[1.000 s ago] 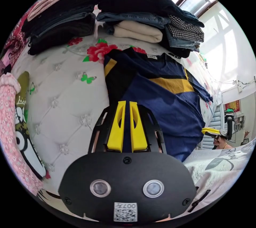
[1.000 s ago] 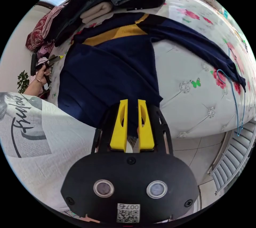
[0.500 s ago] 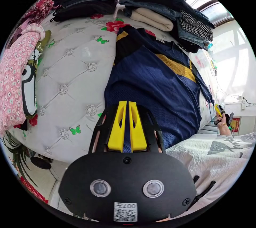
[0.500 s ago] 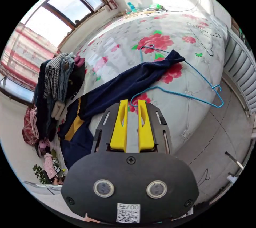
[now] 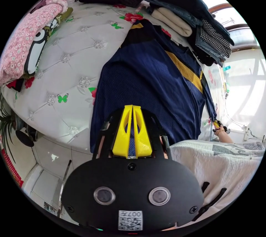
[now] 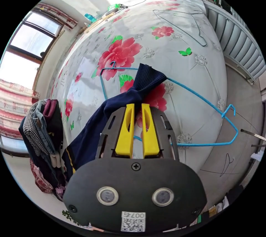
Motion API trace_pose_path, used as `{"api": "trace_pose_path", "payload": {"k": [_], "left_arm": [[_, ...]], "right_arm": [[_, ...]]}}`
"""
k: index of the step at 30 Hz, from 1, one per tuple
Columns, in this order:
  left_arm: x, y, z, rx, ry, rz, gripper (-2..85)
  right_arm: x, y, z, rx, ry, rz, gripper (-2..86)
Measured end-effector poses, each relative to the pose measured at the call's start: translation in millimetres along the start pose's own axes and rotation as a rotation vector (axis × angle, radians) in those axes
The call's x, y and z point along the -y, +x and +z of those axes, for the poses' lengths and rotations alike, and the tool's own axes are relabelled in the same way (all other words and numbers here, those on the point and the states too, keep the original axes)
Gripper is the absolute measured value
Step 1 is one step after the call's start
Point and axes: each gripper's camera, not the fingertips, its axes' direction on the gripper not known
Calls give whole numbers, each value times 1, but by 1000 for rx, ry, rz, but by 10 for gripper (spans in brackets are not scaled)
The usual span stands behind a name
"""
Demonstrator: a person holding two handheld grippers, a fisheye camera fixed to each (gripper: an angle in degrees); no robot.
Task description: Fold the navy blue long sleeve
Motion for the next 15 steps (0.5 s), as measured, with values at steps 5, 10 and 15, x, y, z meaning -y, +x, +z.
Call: {"api": "trace_pose_path", "payload": {"k": [5, 10, 15], "left_arm": [[-15, 13, -2, 0, 2, 8, -9], [-19, 25, -12, -8, 10, 52, -9], [-22, 35, -35, -34, 72, 103, -9]], "right_arm": [[0, -39, -36, 208, 86, -139, 0], [-64, -162, -107, 488, 184, -608, -2], [-249, -281, -166, 824, 177, -1219, -1]]}}
